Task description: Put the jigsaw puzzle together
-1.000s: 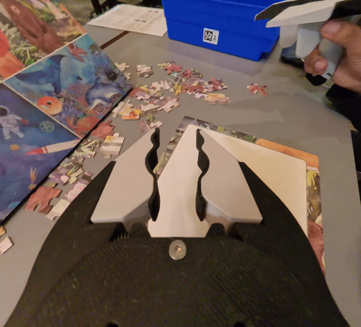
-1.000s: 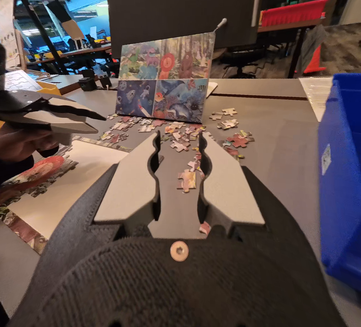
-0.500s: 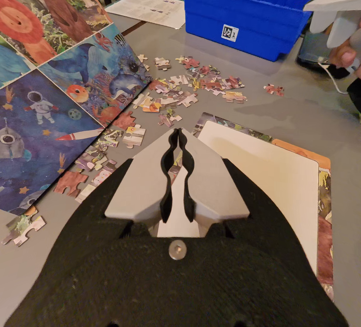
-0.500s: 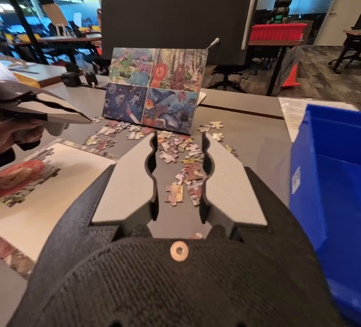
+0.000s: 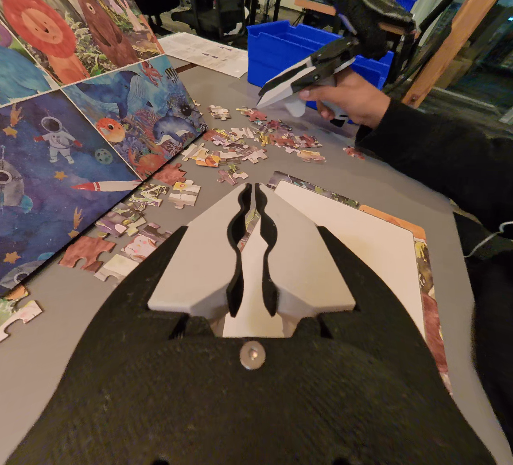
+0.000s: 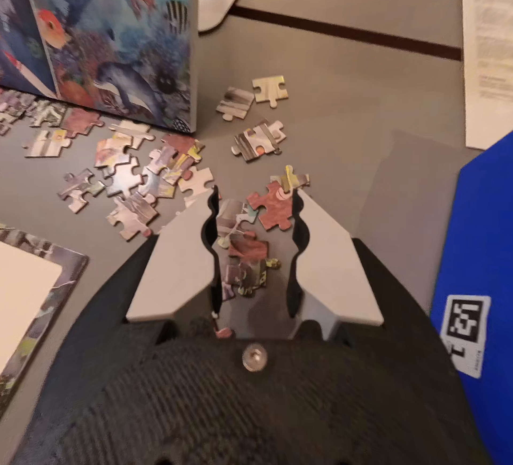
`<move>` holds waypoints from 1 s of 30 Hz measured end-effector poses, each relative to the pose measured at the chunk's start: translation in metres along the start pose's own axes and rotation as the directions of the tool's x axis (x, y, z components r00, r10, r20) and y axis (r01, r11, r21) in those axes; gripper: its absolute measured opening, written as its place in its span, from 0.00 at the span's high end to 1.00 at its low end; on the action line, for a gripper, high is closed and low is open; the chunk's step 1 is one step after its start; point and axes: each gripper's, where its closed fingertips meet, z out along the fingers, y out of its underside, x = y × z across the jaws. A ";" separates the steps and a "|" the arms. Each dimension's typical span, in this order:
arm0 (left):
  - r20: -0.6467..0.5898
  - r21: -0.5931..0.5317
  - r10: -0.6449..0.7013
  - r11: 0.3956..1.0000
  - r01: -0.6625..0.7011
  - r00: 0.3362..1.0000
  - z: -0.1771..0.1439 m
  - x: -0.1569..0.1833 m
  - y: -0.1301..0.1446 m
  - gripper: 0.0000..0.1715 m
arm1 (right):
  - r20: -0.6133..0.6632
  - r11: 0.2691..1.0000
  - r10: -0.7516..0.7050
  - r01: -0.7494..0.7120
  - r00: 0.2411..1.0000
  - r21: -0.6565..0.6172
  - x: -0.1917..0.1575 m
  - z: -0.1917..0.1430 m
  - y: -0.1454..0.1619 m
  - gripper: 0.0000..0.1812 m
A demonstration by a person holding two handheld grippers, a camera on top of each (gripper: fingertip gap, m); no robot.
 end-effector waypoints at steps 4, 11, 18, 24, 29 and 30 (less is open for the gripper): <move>-0.045 0.022 -0.052 0.998 0.053 0.998 -0.002 0.002 -0.003 0.98 | -0.036 0.998 -0.004 0.001 0.999 -0.059 0.004 0.011 0.018 0.70; -0.059 0.029 -0.044 0.999 0.045 0.997 -0.002 0.005 -0.004 0.97 | -0.024 0.996 0.004 -0.006 1.000 -0.086 0.009 0.019 0.024 0.76; -0.042 0.006 -0.005 1.000 0.006 0.999 0.001 0.005 0.001 0.97 | 0.011 1.000 0.015 -0.014 1.000 -0.012 0.010 0.002 0.011 0.89; -0.052 0.006 0.006 1.000 -0.005 0.999 0.004 0.006 0.004 0.97 | 0.018 0.994 0.007 -0.009 1.000 0.106 -0.001 -0.052 -0.006 0.89; -0.064 -0.012 0.009 1.000 -0.010 0.998 0.011 0.010 0.009 0.97 | -0.023 0.988 0.008 -0.004 1.000 0.155 -0.001 -0.076 0.000 0.88; -0.071 -0.010 0.006 1.000 -0.006 0.997 0.013 0.012 0.009 0.97 | -0.034 0.989 0.002 0.003 0.999 0.151 0.001 -0.076 0.001 0.87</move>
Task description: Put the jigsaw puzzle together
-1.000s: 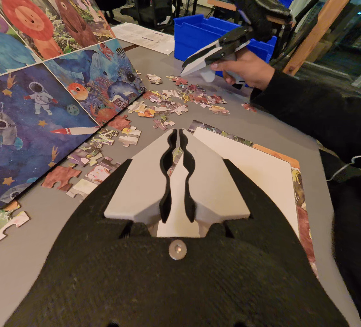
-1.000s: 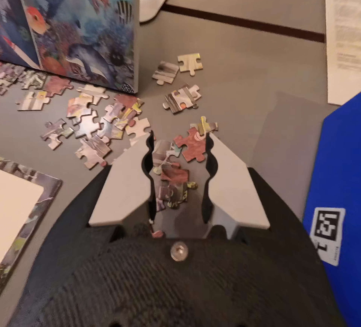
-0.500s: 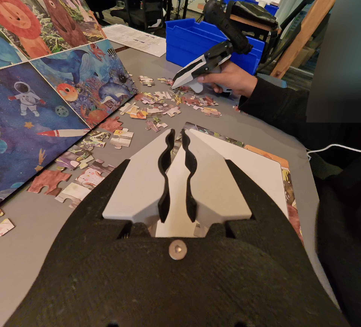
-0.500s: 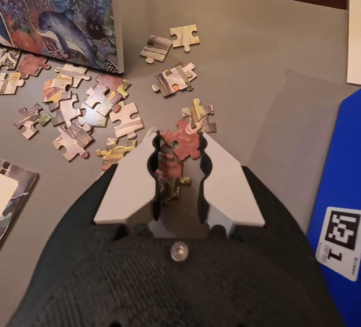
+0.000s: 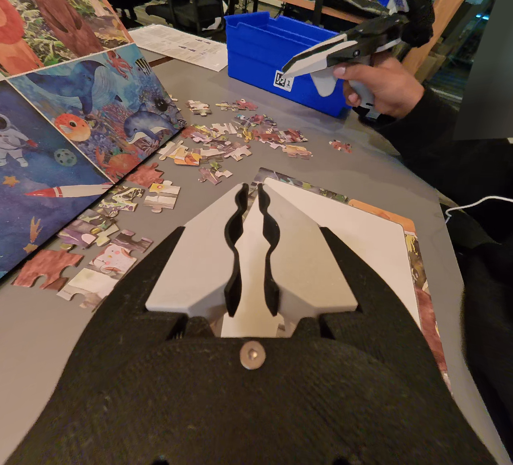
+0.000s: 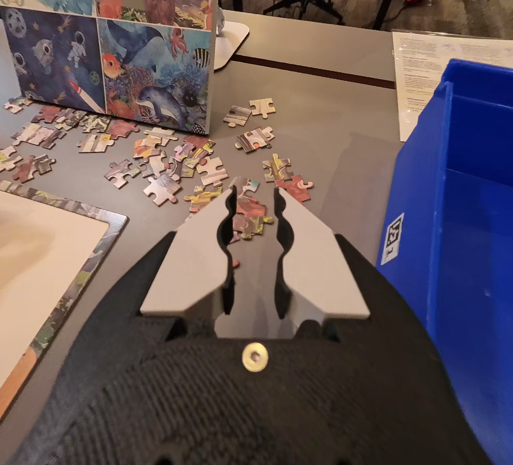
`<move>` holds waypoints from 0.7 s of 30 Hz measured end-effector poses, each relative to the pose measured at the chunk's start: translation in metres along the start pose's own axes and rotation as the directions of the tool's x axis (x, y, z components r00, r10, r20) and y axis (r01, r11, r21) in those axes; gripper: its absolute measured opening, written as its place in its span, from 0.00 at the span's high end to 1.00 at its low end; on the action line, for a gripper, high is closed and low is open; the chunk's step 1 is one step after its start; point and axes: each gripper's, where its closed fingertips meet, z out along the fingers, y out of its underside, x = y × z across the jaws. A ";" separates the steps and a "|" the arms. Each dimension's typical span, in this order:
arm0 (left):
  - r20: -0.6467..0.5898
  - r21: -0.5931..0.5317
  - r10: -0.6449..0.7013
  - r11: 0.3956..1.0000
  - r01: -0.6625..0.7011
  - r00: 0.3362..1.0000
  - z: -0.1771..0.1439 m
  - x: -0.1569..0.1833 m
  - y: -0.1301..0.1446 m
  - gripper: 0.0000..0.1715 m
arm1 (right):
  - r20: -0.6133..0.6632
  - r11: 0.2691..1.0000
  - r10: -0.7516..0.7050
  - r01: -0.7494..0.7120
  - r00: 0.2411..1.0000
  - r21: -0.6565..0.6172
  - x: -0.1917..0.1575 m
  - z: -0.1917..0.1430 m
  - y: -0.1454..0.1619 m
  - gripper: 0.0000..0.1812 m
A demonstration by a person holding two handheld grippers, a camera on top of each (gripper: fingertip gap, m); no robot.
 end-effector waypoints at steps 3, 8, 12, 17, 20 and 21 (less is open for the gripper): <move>-0.017 0.007 -0.005 1.000 0.005 1.000 0.004 0.005 -0.002 0.97 | 0.012 1.000 -0.018 0.018 1.000 -0.022 -0.001 0.006 -0.002 0.83; 0.006 0.002 0.020 1.000 -0.020 1.000 0.005 0.004 -0.001 0.97 | 0.002 0.997 -0.069 0.069 0.998 -0.020 0.006 0.025 -0.021 0.79; 0.011 0.005 0.026 1.000 -0.026 1.000 0.003 0.003 -0.001 0.97 | -0.033 0.994 -0.081 0.078 0.996 -0.078 0.018 0.049 -0.001 0.79; 0.004 -0.005 0.020 1.000 -0.020 1.000 0.002 0.001 0.002 0.97 | -0.071 0.988 -0.113 0.105 0.991 -0.114 0.025 0.059 0.016 0.77; -0.017 0.003 0.006 1.000 -0.006 1.000 0.002 0.005 0.001 0.97 | -0.078 0.983 -0.086 0.072 0.993 -0.166 0.030 0.068 0.029 0.73; -0.020 0.006 0.005 1.000 -0.005 1.000 0.002 0.006 0.001 0.97 | -0.079 0.983 -0.072 0.057 0.994 -0.177 0.032 0.071 0.032 0.72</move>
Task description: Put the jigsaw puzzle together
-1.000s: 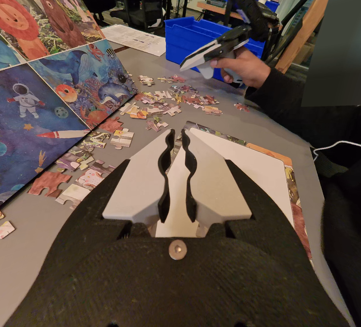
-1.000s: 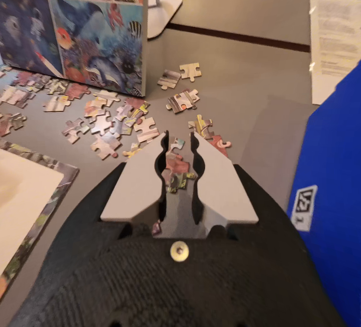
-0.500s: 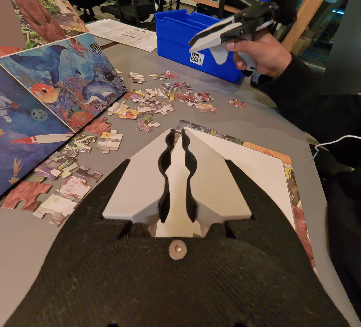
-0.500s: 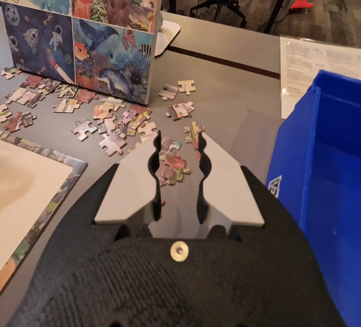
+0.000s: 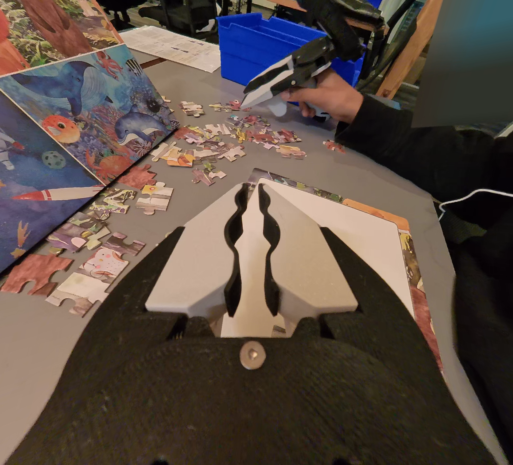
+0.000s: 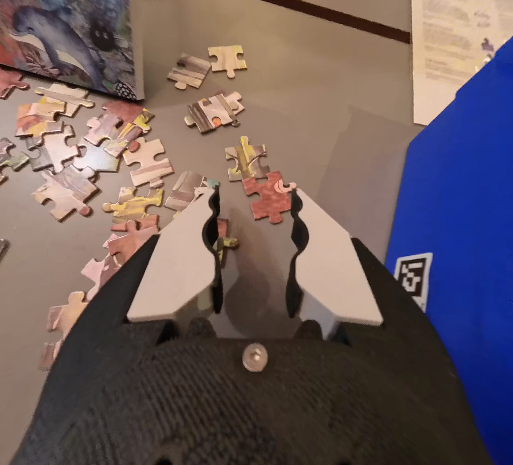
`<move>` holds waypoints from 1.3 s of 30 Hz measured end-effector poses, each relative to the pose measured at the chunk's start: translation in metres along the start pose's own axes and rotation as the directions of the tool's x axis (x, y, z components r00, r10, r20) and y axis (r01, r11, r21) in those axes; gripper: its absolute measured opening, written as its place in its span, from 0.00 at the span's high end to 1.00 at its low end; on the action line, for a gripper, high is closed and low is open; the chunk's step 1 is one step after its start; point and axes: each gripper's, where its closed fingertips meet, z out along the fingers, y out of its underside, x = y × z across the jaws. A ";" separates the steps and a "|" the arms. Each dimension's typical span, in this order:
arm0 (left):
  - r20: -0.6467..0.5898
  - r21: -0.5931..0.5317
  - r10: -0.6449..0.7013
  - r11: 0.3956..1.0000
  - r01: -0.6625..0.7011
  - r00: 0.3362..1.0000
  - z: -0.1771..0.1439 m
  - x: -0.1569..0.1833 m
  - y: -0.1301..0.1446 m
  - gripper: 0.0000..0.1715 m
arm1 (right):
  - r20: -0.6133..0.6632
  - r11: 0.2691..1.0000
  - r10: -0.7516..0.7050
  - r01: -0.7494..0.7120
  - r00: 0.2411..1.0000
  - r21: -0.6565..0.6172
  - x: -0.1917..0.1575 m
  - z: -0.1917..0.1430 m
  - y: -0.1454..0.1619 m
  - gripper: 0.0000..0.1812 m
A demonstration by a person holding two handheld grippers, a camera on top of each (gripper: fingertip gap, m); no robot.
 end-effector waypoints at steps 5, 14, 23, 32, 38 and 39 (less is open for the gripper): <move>-0.005 -0.001 0.014 1.000 -0.014 1.000 0.000 0.004 -0.001 0.96 | -0.049 0.999 0.026 -0.028 0.998 -0.037 0.012 0.012 0.004 0.72; -0.002 -0.014 0.050 0.999 -0.050 0.999 0.002 0.009 0.000 0.97 | -0.002 0.995 0.087 -0.087 0.996 -0.055 0.007 0.011 0.011 0.82; 0.020 -0.039 0.134 0.990 -0.133 0.991 0.006 0.012 0.003 0.97 | 0.069 0.985 0.024 -0.035 0.997 0.166 -0.031 -0.053 -0.029 0.96; -0.304 -0.203 0.065 0.970 -0.131 0.950 0.070 0.080 -0.008 0.84 | 0.088 0.992 0.025 -0.036 0.996 0.124 -0.047 -0.149 0.030 0.87; -0.391 -0.316 0.227 0.877 -0.362 0.892 0.175 0.078 -0.030 0.80 | 0.062 0.999 0.042 -0.042 0.997 0.001 -0.065 -0.140 0.087 0.68; -0.404 -0.352 0.213 0.862 -0.366 0.890 0.193 0.078 -0.027 0.80 | 0.051 0.999 0.042 -0.040 0.998 -0.027 -0.065 -0.138 0.095 0.66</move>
